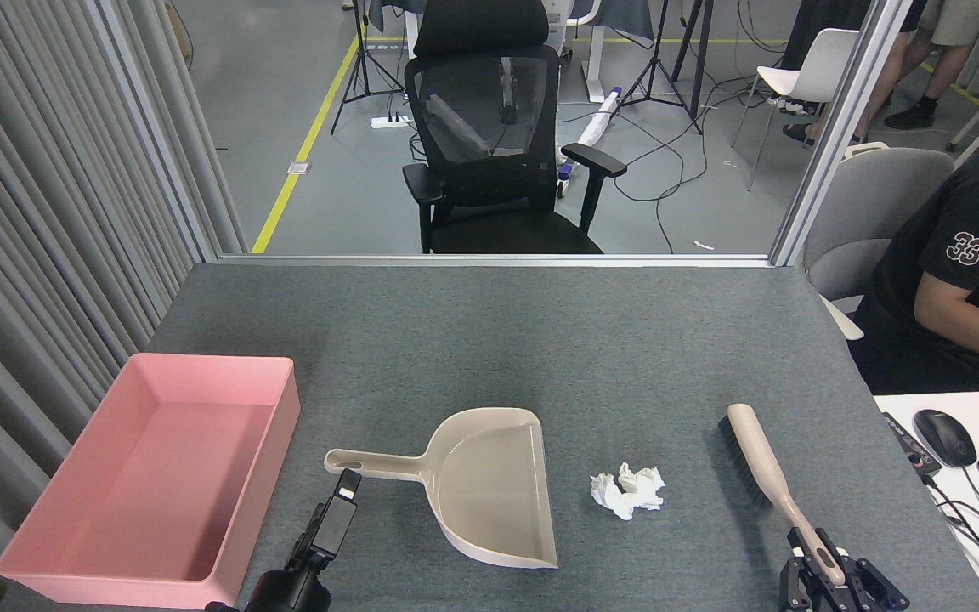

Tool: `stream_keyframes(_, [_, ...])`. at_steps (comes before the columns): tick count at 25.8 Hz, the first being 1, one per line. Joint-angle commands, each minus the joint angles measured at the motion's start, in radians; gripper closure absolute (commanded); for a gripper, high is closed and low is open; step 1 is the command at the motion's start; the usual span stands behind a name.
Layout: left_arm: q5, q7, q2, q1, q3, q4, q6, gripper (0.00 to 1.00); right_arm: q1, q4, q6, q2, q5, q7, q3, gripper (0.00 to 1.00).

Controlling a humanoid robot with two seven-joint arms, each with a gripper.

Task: Sweep and dump garbage into bin

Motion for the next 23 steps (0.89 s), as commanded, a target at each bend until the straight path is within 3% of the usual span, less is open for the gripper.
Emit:
stream_keyframes(1, [0.001, -0.001, 0.0, 0.0, -0.011, -0.005, 0.0, 0.0, 0.002, -0.001, -0.017, -0.001, 0.001, -0.022, -0.001, 0.97])
stream_keyframes(11, [0.052, 0.037, -0.005, -0.01, -0.041, 0.054, 0.023, 0.0, 0.006, -0.013, -0.03, -0.004, 0.001, -0.046, -0.001, 1.0])
stream_keyframes(15, [0.041, 0.135, -0.014, -0.061, -0.053, 0.115, 0.027, 0.0, 0.006, -0.018, -0.03, -0.001, 0.001, -0.049, 0.002, 1.0])
stream_keyframes(23, [0.038, 0.146, -0.02, -0.118, -0.088, 0.19, 0.033, 0.0, -0.003, -0.018, -0.03, -0.009, 0.0, -0.049, 0.002, 1.0])
